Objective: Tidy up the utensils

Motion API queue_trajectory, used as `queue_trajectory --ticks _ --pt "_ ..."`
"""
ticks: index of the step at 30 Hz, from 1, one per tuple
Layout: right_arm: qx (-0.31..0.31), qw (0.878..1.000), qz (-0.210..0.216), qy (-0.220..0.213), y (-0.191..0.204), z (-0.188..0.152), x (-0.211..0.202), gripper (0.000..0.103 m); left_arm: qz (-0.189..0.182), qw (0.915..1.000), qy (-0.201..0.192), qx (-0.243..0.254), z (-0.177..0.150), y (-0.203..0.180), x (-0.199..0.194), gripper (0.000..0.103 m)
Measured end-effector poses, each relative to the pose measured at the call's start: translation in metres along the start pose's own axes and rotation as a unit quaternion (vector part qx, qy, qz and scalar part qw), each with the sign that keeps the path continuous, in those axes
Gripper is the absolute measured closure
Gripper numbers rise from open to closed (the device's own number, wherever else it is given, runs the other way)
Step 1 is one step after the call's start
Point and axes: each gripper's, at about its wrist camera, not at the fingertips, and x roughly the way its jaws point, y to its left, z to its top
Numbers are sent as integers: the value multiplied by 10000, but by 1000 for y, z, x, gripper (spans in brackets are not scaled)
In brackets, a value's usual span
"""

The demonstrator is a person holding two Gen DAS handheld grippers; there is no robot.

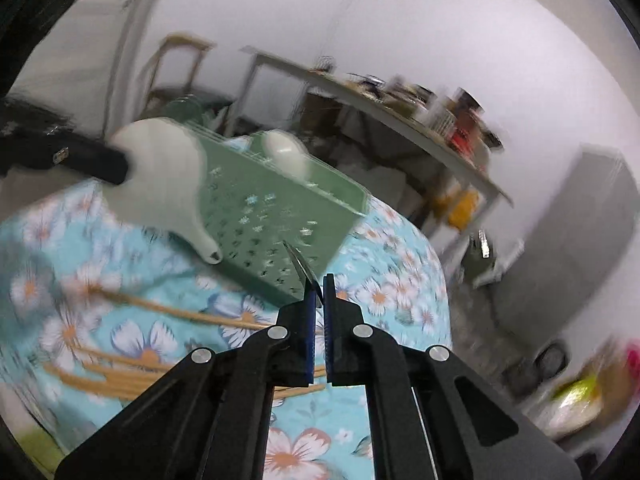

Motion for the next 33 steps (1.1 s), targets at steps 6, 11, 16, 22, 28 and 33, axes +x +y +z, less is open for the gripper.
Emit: queue_trajectory --ticks 6,11,16,22,28,33 --pt "1163 9932 37 -103 -38 -20 5 100 -46 9996 -210 194 22 -18 -28 102" --pt "1509 9881 -13 -297 -43 -31 17 101 -43 9973 -624 396 56 -27 -62 102" --pt "1736 9829 -99 -603 -58 -30 -2 101 95 9954 -818 497 89 -27 -84 102" --pt "1888 9784 -127 -828 -73 -26 -14 101 202 9978 -553 310 107 -11 -78 102" --pt "1921 9755 -184 -1055 -82 -18 -25 101 189 9994 91 -293 109 24 -46 102" --pt "1904 9740 -215 -1211 -86 -10 -33 101 216 9961 517 -680 104 55 -15 102"
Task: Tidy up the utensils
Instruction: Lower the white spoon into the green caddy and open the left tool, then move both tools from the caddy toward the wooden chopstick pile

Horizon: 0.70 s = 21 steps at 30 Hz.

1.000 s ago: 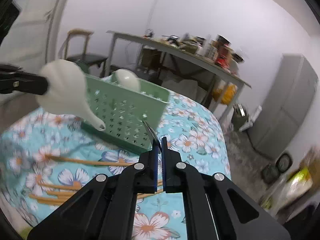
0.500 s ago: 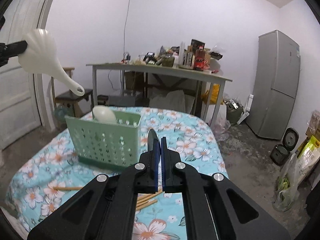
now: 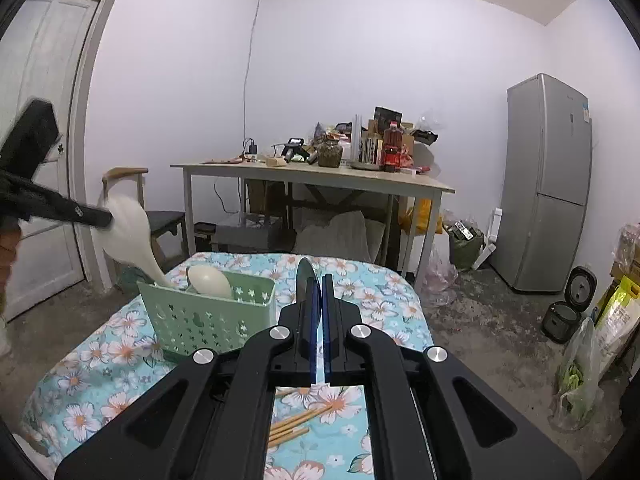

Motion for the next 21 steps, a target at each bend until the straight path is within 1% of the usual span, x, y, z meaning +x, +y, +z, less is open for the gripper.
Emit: queue_trajectory --ticks 4,6,7,9,10,11,13,17,19,21 --pt "-26 9999 16 -97 1 8 -2 101 18 9996 201 -211 -1 19 24 102" --pt "-45 9999 24 -155 1 13 -2 101 31 9993 179 -317 -2 25 31 102" --pt "-69 9998 18 -199 2 17 -1 101 31 9993 157 -352 -3 27 33 100" --pt "-104 9995 22 -286 2 26 -1 101 17 9990 96 -436 -2 30 35 90" --pt "-114 9994 32 -322 2 29 0 101 29 9989 25 -477 -3 31 33 82" --pt "-125 9992 48 -367 2 33 0 101 47 9988 -36 -488 -3 31 32 78" --pt "-184 9986 62 -489 4 44 2 101 74 9988 -203 -442 -4 30 25 75" --pt "-254 9970 80 -732 6 65 8 101 173 9981 -506 -312 -10 24 11 63" --pt "-232 9960 155 -853 7 76 14 101 218 9972 -666 -251 -18 21 3 59" --pt "-252 9951 206 -933 10 86 20 101 248 9967 -741 -242 -25 20 -2 55"
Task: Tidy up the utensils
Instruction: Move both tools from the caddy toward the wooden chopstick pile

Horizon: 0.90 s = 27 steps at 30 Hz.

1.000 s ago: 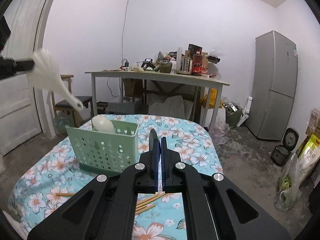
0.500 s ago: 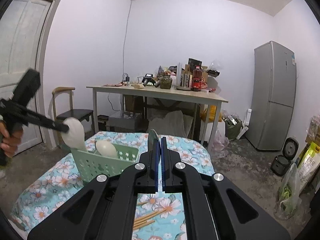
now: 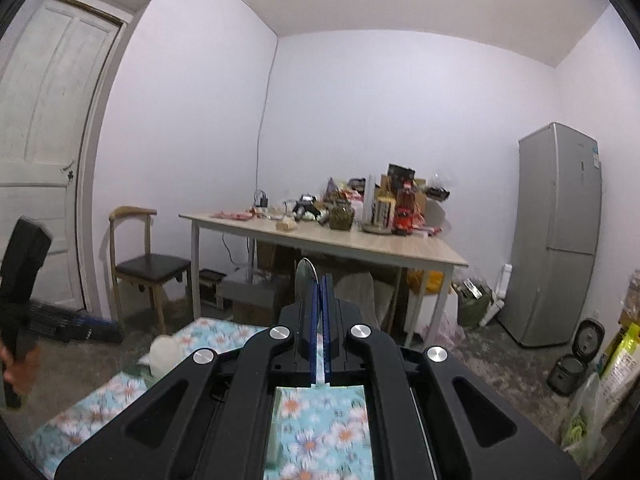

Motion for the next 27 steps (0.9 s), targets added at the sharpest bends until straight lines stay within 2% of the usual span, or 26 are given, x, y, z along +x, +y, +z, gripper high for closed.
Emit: queue_trajectory --ticks 5,13,20,27 --pt "-275 9996 62 -49 16 9 28 101 47 10000 -76 -44 -24 6 -13 48" --pt "-479 9980 125 381 33 -14 81 101 210 9996 130 -159 -57 19 -16 47" --pt "-482 9980 91 405 32 -13 89 101 198 9990 209 -342 -68 30 -11 47" --pt "-513 9983 84 274 31 4 96 101 148 9990 207 -360 -70 29 -8 47"
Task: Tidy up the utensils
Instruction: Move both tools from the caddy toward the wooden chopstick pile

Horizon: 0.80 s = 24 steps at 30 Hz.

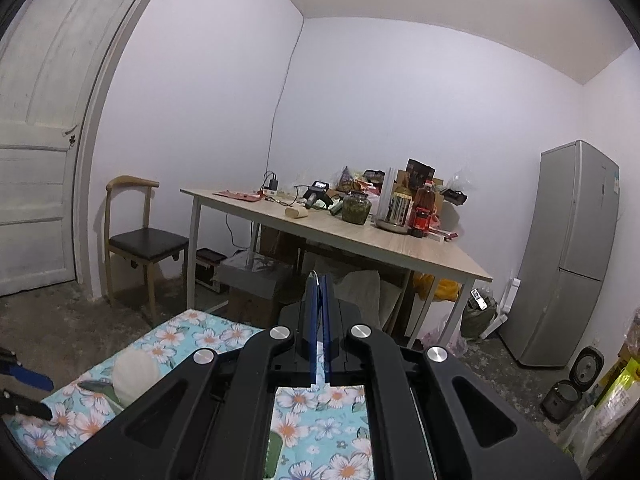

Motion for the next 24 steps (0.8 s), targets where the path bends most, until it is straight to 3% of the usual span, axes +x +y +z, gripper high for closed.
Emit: queue_trajectory --ticks 3,10,13,15,20,21,24 --pt "-43 10000 -30 77 4 -5 9 101 38 10000 -3 -23 -2 1 1 47" --pt "-149 9976 90 674 23 -52 18 100 140 9998 106 14 -10 1 3 47" --pt "61 9962 235 840 22 -61 9 87 126 9998 157 -23 -12 2 6 47" --pt "287 9954 290 861 18 -65 -1 64 120 9997 204 -49 -14 2 9 47" --pt "1086 9869 568 1052 -2 -76 -30 53 159 9994 311 42 -22 -2 15 46" --pt "1347 9816 678 1172 -8 -81 -36 49 175 9992 345 51 -23 -2 17 46" --pt "2029 9605 991 1626 -22 -106 -43 48 268 9984 486 100 -28 -5 25 45"
